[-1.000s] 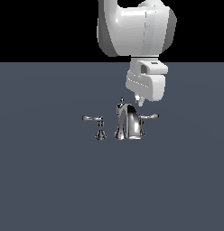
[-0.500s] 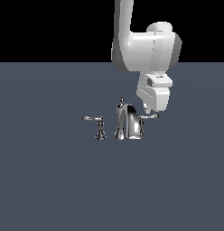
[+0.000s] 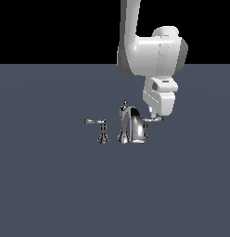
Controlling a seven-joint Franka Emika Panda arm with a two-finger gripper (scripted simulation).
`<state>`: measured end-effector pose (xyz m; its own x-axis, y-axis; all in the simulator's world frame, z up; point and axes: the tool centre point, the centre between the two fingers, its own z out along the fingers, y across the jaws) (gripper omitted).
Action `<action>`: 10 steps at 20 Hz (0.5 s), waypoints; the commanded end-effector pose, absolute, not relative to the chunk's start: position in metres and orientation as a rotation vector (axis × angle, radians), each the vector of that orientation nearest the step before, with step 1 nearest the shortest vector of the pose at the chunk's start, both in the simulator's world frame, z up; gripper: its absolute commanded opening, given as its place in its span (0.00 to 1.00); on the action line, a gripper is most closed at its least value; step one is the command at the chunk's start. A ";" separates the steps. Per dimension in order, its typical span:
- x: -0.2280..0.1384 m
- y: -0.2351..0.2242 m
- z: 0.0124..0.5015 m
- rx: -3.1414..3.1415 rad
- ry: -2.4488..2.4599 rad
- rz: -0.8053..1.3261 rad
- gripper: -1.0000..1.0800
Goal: Turn on the faucet by rotating a designated handle.
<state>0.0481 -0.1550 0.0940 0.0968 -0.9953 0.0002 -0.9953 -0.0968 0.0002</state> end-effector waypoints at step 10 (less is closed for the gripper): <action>0.022 -0.169 0.094 2.327 -2.111 0.000 0.00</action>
<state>0.0277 -0.1655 0.0942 0.0982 -0.9952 -0.0001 -0.9952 -0.0982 -0.0012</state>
